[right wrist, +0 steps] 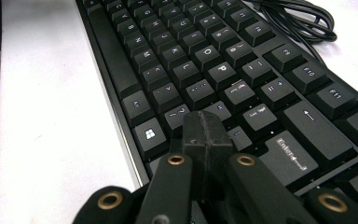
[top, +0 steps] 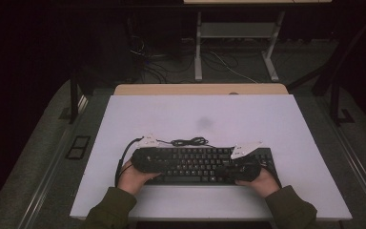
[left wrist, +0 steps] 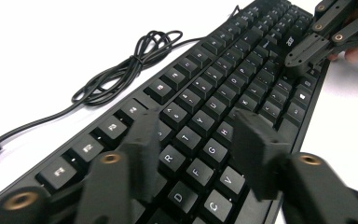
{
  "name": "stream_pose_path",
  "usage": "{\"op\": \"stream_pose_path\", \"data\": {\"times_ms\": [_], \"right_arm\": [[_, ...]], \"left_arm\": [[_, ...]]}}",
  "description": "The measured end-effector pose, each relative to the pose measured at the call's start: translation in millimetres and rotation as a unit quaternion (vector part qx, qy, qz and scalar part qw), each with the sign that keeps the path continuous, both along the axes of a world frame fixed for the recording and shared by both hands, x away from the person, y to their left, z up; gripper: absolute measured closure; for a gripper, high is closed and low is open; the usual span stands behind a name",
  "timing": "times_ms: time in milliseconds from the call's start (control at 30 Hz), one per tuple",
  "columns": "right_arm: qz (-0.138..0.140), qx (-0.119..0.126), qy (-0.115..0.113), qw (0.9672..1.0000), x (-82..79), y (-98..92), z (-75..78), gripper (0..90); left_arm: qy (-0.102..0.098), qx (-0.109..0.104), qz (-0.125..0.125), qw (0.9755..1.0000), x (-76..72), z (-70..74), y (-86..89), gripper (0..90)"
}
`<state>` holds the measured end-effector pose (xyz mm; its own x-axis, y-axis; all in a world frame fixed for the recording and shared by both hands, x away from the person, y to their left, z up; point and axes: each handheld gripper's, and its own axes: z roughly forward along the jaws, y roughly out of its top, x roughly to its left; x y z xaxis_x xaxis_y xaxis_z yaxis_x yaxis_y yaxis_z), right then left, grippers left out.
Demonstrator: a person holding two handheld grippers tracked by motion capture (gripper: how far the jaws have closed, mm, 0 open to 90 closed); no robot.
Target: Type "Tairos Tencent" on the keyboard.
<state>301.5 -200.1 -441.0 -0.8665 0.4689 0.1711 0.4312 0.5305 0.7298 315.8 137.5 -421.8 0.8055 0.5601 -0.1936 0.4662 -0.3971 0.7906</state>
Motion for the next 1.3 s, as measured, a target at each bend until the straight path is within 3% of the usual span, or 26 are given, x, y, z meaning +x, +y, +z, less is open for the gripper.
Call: {"op": "stream_pose_path", "data": {"times_ms": [267,600,767,1000,1133,1300], "right_arm": [[0.001,0.001,0.002,1.0,0.6,-0.3,-0.1,89.3],[0.001,0.001,0.002,1.0,0.6,-0.3,0.0,89.3],[0.001,-0.003,-0.001,1.0,0.5,0.6,1.2,89.3],[0.0,0.018,-0.002,0.9998,0.8,0.1,8.4,85.4],[-0.006,0.031,-0.002,0.9995,3.0,0.0,10.2,77.9],[-0.021,0.047,-0.005,0.9987,7.3,-0.3,10.9,62.1]], "left_arm": [[-0.016,-0.008,0.01,0.9998,-7.5,-1.0,9.0,25.5],[-0.014,-0.004,0.033,0.9993,-13.4,-8.0,17.6,2.0],[-0.014,-0.004,0.033,0.9994,-15.2,-9.2,19.5,3.0],[-0.017,-0.009,0.036,0.9992,-15.6,-8.4,22.4,5.4],[-0.02,-0.009,0.036,0.9991,-16.3,-7.8,22.6,5.9],[-0.027,-0.001,0.031,0.9992,-17.2,-7.7,23.0,8.0]]}}
